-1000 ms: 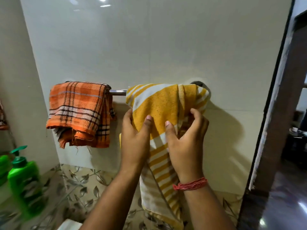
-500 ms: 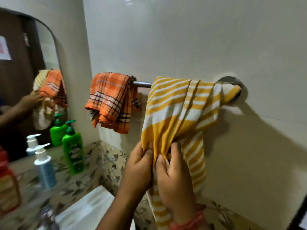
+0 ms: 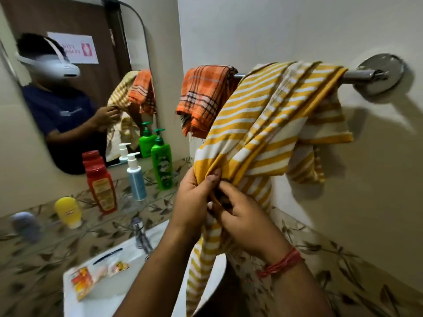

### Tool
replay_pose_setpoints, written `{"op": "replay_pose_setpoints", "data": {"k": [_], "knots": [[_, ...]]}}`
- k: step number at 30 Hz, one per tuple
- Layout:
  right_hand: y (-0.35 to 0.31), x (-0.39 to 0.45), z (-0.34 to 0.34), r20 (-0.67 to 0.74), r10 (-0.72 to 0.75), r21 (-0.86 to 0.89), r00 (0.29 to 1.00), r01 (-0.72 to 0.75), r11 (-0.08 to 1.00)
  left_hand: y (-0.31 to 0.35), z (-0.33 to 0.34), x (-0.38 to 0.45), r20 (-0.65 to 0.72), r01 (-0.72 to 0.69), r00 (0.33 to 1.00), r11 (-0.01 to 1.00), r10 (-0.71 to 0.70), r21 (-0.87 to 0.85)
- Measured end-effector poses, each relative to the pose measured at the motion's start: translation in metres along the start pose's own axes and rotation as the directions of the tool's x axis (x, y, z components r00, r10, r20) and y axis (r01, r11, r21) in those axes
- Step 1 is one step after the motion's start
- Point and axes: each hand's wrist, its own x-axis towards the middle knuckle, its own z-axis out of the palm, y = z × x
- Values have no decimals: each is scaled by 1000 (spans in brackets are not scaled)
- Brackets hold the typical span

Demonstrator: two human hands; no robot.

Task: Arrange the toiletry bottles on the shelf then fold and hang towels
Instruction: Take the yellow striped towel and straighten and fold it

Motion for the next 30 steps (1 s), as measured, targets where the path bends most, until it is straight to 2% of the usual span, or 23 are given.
{"op": "replay_pose_setpoints", "data": {"k": [1, 2, 3, 4, 5, 6, 7, 9, 11, 14, 17, 19, 22, 26, 30], "knots": [[-5, -3, -4, -43, -6, 45, 999, 8, 999, 2, -2, -3, 8, 5, 1000, 1000, -4, -27], [-12, -6, -6, -163, -16, 90, 986, 31, 995, 4, -4, -6, 21, 13, 1000, 999, -12, -51], [-17, -9, -8, -357, -18, 103, 934, 59, 993, 4, -6, -9, 33, 17, 999, 998, -15, -62], [-23, -10, -8, -565, -12, 77, 825, 68, 995, 6, -7, -12, 48, 19, 999, 998, -16, -57], [-28, -8, -10, -714, -4, 57, 700, 64, 996, 7, -10, -16, 66, 17, 998, 999, -14, -37], [-37, -5, -11, -790, 17, 72, 613, 66, 995, 7, -12, -22, 88, 17, 996, 1000, -16, -10], [-48, 1, -12, -796, 58, 128, 602, 74, 989, 8, -14, -28, 123, 17, 992, 999, -20, 27], [-64, 15, -12, -694, 177, 285, 698, 40, 958, 6, -19, -42, 208, 22, 977, 995, -43, 100], [-76, 20, -1, -612, 207, 281, 763, -35, 959, 3, -32, -57, 249, 38, 967, 994, -62, 100], [-79, 8, 35, -630, 230, 201, 742, -131, 971, -1, -64, -76, 223, 106, 970, 994, -99, -19], [-83, -8, 86, -568, 295, 182, 768, -232, 955, -2, -99, -89, 126, 168, 980, 976, -152, -135], [-92, -15, 123, -543, 211, 84, 813, -198, 977, 1, -116, -93, 15, 167, 986, 974, -167, -152], [-113, -22, 167, -522, 37, -28, 852, -60, 998, 13, -140, -96, -89, 124, 987, 984, -136, -126], [-132, -24, 180, -540, -81, -26, 838, 80, 996, 36, -162, -98, -40, 68, 996, 991, -74, -119], [-134, -39, 163, -599, -13, 35, 801, 42, 998, 58, -170, -99, 55, 12, 998, 995, -7, -97]]}}
